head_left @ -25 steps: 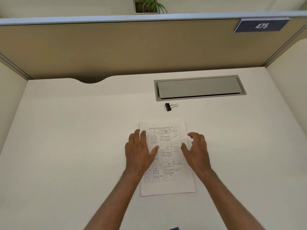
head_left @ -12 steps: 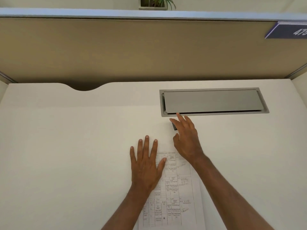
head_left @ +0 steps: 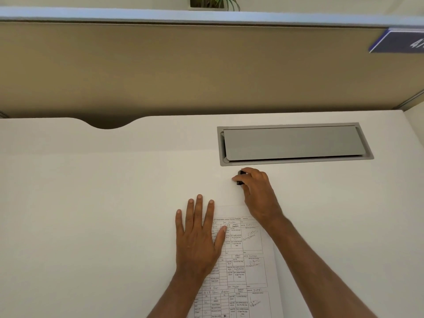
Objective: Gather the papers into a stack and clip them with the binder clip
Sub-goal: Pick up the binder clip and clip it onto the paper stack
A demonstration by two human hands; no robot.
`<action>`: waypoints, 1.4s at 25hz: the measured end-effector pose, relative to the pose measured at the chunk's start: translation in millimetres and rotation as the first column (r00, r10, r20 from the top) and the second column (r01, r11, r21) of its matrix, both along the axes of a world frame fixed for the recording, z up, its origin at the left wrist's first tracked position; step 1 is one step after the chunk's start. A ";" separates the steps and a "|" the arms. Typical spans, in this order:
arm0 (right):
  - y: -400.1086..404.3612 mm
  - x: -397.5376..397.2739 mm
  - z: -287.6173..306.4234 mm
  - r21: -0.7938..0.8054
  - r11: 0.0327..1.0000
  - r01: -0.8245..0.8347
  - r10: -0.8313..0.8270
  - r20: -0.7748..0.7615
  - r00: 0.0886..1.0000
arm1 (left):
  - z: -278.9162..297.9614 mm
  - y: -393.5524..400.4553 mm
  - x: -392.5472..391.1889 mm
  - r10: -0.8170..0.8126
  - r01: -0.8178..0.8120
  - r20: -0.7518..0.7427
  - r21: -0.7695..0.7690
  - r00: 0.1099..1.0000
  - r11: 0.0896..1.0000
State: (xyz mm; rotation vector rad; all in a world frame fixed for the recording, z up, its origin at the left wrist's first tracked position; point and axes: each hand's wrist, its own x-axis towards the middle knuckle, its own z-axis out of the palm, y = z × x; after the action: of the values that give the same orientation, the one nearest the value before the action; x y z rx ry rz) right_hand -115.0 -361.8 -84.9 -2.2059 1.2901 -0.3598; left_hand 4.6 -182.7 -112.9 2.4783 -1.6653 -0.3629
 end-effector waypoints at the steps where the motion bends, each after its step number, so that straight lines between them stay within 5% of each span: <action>1: 0.4 0.3 6.1 0.003 1.000 -0.001 0.001 0.005 1.000 | 1.0 -0.1 0.2 -0.001 0.001 -0.007 0.006 1.000 1.000; 4: 14.3 -1.0 30.5 -0.032 0.999 0.038 -0.036 0.069 0.997 | 7.1 -0.7 1.8 0.013 -0.013 -0.074 0.002 0.997 1.000; 6: 33.5 -2.4 52.8 0.119 0.984 0.135 -0.160 0.241 0.957 | 17.0 -1.2 3.5 0.052 -0.058 -0.164 -0.029 0.985 0.998; 9: 70.0 -7.1 86.6 0.534 0.830 0.162 -0.432 0.430 0.793 | 46.4 1.7 -2.2 0.096 -0.143 -0.327 -0.123 0.940 0.982; 14: 122.2 -31.0 115.5 0.828 0.560 -0.031 -0.694 0.489 0.528 | 112.3 22.4 -30.8 -0.025 -0.268 -0.703 -0.303 0.711 0.914; 18: 155.2 -46.9 133.0 0.889 0.452 -0.072 -0.788 0.436 0.434 | 131.5 56.0 -46.6 -0.109 -0.258 -0.681 -0.414 0.724 0.873; 23: 188.1 -66.0 147.3 0.892 0.446 -0.076 -0.796 0.434 0.422 | 148.4 91.3 -60.5 -0.161 -0.173 -0.635 -0.431 0.756 0.886; 28: 210.3 -79.0 153.8 0.890 0.445 -0.100 -0.806 0.446 0.390 | 159.6 112.9 -78.4 -0.143 -0.080 -0.421 -0.469 0.896 0.880; 35: 225.9 -87.9 163.7 0.892 0.432 -0.130 -0.810 0.447 0.378 | 166.8 124.8 -88.2 -0.141 -0.053 -0.350 -0.491 0.926 0.869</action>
State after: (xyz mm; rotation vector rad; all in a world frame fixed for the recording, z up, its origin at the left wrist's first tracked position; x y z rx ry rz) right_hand -202.9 -135.9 78.8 -0.5278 0.9883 -0.7427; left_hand -83.7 -57.9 53.9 1.8587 -1.4341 -0.3379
